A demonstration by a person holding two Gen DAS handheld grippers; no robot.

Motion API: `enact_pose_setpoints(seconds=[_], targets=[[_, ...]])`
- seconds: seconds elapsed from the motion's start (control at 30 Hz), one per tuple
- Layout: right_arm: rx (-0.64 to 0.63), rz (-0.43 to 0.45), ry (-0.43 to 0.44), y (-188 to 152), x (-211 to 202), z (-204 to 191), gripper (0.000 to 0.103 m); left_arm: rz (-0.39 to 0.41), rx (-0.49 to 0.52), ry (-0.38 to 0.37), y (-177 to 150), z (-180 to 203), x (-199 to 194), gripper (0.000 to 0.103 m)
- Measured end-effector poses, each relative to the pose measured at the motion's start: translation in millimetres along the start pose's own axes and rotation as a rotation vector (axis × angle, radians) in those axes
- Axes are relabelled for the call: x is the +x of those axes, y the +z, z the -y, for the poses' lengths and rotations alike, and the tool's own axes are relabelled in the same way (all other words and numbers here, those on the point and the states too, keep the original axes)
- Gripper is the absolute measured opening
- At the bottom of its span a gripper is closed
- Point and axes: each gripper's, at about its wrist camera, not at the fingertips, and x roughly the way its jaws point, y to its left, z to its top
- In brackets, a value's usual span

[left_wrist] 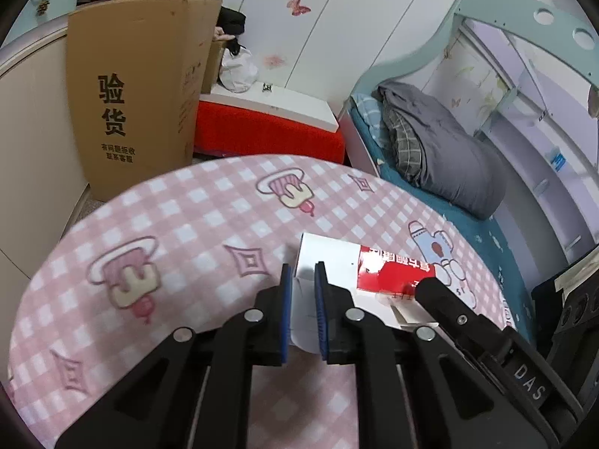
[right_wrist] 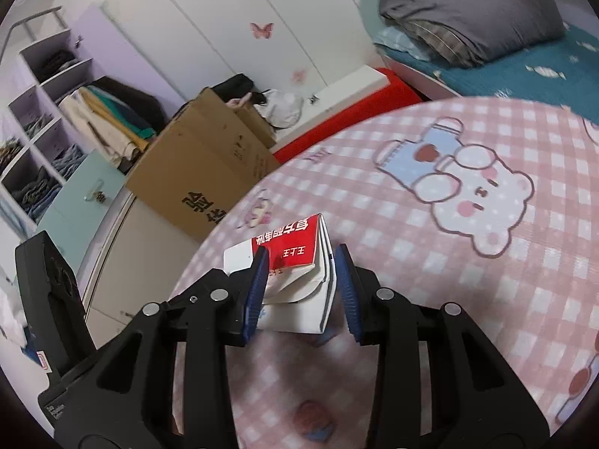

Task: Collect trash
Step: 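Grasp the red-and-white paper packet with both grippers, then carry the red-and-white packet over the wastebasket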

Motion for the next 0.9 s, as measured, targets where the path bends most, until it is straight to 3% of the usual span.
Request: enact_pose_setpoints(seconds=[0.47,0.9], targets=[[-0.116,-0.016,0.105,-31,-30,-106,0.037,0.118,-0.049,0.026,-7,-58,-112,0.011],[-0.246,-0.099,0.209,-99,-12,-227,0.037,0.235,-0.136,0.121,-25,-168,-213,0.011]])
